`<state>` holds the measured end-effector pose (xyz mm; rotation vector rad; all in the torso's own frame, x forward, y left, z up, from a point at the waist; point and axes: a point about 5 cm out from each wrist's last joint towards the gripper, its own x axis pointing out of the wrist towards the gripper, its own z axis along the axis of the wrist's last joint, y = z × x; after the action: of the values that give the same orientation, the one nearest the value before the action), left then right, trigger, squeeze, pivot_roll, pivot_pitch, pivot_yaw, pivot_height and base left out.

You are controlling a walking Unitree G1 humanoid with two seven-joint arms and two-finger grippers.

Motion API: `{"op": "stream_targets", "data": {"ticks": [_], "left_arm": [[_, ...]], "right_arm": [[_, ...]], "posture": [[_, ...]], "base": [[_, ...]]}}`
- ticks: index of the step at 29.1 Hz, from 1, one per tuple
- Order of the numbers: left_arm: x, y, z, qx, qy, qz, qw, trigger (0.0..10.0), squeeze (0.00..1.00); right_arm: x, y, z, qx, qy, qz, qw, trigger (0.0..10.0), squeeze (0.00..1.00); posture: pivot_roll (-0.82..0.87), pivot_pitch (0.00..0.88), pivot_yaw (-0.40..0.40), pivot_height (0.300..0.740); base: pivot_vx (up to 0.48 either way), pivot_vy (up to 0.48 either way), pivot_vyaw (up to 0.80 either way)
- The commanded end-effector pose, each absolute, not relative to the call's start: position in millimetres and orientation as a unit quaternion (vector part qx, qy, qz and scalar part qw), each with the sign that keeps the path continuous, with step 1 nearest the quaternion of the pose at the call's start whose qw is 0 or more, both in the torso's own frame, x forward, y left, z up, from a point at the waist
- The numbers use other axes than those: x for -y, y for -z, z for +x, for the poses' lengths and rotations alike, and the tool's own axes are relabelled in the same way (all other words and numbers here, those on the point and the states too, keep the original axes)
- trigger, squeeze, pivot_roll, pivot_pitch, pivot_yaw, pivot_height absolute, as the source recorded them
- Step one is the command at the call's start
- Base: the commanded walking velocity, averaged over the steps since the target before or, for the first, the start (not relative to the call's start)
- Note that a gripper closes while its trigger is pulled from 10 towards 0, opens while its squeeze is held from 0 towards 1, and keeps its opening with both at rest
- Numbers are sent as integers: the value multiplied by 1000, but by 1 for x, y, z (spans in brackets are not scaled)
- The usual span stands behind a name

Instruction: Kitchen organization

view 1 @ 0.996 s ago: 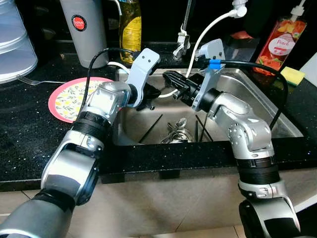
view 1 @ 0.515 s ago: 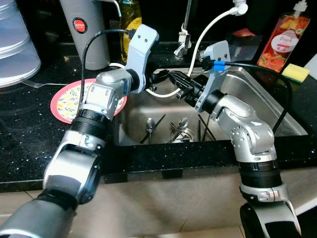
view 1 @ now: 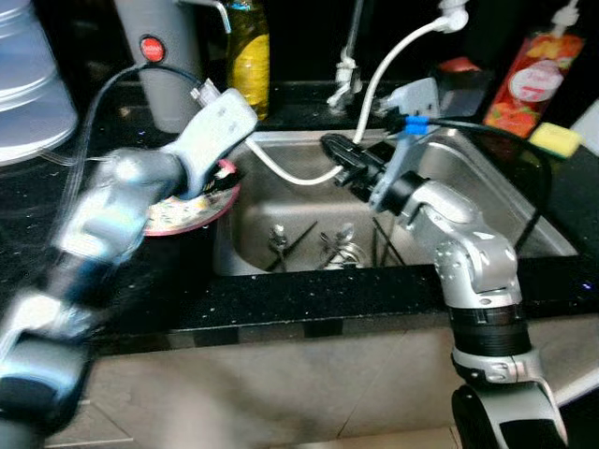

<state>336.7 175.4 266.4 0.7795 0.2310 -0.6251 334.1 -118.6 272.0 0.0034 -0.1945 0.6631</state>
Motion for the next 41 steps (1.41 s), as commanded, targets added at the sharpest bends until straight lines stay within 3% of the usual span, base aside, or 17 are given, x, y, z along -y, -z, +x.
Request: {"op": "stream_targets", "data": {"ticks": [1,3,14,28,37,38,39,41], "left_arm": [[-180,-271,327,-121,312,395,856,10000,0],[-192,-269,319,-147,327,412,838,10000,0],[-200,-251,330,-192,325,428,821,10000,0],[-207,-238,341,-220,301,432,821,10000,0],[-206,-226,334,-208,289,495,792,10000,0],[-204,-223,333,-203,290,500,790,8196,0],[-204,-222,333,-202,287,505,788,4980,0],[-204,-222,333,-201,285,509,787,4980,0]], "right_arm": [[117,-271,334,93,-332,4,939,10000,0],[117,-270,334,92,-333,3,938,10000,0],[115,-269,333,96,-331,7,939,10000,0],[115,-269,333,94,-331,7,939,10000,0],[115,-267,334,92,-331,11,939,10000,0],[114,-267,334,92,-332,12,939,10000,0],[113,-267,334,92,-332,12,939,10000,0],[113,-267,334,92,-332,13,939,10000,0]], "posture": [[193,0,-33,740],[195,0,-31,740],[190,0,-20,740],[189,0,-28,740],[199,0,-30,740],[204,0,-33,740],[204,0,-33,740],[204,0,-33,740]], "base": [[0,0,0],[0,0,0],[0,0,0],[0,0,0],[0,0,0],[0,0,0],[0,0,0],[0,0,0]]}}
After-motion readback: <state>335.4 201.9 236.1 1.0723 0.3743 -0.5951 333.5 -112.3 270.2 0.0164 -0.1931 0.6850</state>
